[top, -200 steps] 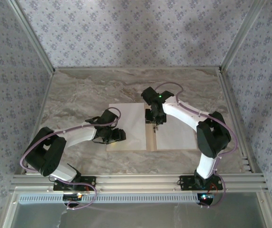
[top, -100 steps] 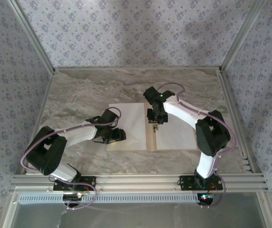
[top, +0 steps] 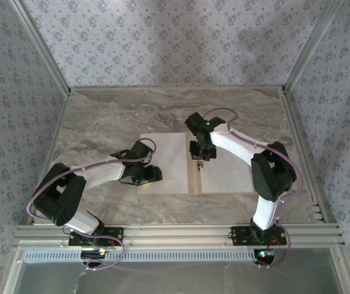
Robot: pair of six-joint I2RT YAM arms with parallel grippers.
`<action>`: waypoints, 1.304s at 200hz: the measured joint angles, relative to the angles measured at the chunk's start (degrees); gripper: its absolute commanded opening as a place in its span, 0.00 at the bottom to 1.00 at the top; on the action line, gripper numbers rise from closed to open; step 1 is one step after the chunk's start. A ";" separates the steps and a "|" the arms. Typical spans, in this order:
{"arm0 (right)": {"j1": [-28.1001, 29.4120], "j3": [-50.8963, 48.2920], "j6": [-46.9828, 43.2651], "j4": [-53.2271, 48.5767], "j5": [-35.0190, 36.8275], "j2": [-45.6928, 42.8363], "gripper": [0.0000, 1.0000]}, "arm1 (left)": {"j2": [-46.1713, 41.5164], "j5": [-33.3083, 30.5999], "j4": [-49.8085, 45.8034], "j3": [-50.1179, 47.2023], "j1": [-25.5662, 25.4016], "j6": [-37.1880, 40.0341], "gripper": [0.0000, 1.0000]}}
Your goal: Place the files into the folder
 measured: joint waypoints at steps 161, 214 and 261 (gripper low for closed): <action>-0.04 0.00 -1.07 -0.46 -1.42 1.05 0.16 | 1.16 -0.42 -1.73 1.38 -0.07 0.02 0.55; -0.04 0.00 -1.97 -1.07 -1.18 1.25 0.16 | 1.16 -0.42 -1.73 1.38 -0.07 0.00 0.56; -0.04 0.00 -3.04 -1.73 -0.76 1.75 0.16 | 1.16 -0.42 -1.75 1.38 -0.07 0.02 0.56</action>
